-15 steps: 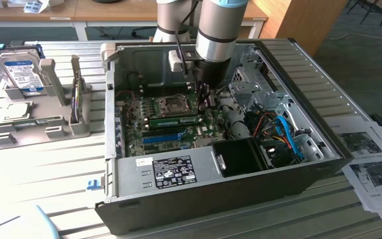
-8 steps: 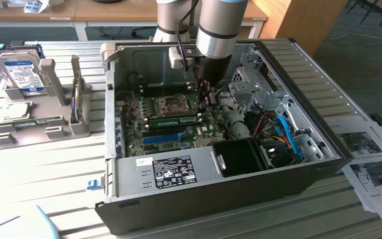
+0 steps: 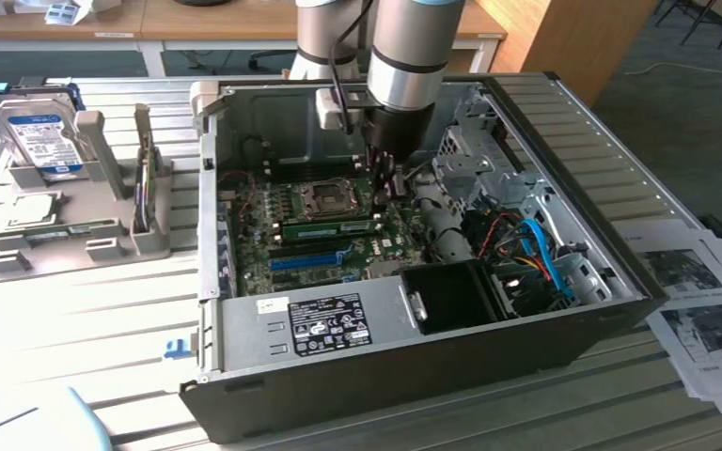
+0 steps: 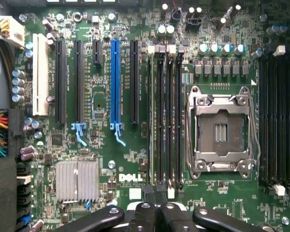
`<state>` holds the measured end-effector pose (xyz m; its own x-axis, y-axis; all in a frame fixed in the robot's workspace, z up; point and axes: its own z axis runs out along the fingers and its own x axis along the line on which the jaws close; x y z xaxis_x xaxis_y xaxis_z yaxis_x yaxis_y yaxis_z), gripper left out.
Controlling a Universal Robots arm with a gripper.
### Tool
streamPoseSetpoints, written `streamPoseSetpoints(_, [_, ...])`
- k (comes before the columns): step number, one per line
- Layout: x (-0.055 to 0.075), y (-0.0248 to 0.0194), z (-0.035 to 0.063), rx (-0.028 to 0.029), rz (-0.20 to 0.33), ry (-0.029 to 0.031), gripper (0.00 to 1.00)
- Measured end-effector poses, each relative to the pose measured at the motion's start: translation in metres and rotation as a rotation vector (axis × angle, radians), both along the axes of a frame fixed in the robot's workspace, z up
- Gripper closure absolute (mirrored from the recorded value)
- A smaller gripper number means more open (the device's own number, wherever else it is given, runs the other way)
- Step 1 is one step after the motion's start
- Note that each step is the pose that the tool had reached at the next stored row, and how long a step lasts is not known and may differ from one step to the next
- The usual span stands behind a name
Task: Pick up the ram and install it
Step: 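Press down the ram until it locks into place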
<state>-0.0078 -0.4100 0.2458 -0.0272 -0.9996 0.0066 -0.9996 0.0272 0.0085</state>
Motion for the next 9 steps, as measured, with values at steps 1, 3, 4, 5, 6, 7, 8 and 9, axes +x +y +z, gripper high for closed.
streamPoseSetpoints(1, [-0.003,0.0,0.0,-0.0001,0.0,0.0,0.91])
streamPoseSetpoints(3, [-0.009,0.0,0.0,-0.0001,0.0,-0.0001,0.91])
streamPoseSetpoints(4, [-0.012,0.0,0.0,0.0,0.0,-0.0002,0.91])
streamPoseSetpoints(5, [-0.015,0.0,-0.0001,0.0,0.0,-0.0002,0.91])
streamPoseSetpoints(6, [-0.019,0.0,-0.0001,0.0001,0.0,-0.0002,0.91])
streamPoseSetpoints(7, [-0.022,0.0,-0.0001,0.0,0.0,-0.0002,0.91])
streamPoseSetpoints(8, [-0.025,0.0,-0.0001,0.0,0.0,-0.0002,0.91])
streamPoseSetpoints(9, [-0.028,0.0,-0.0001,0.0,0.0,-0.0002,0.91])
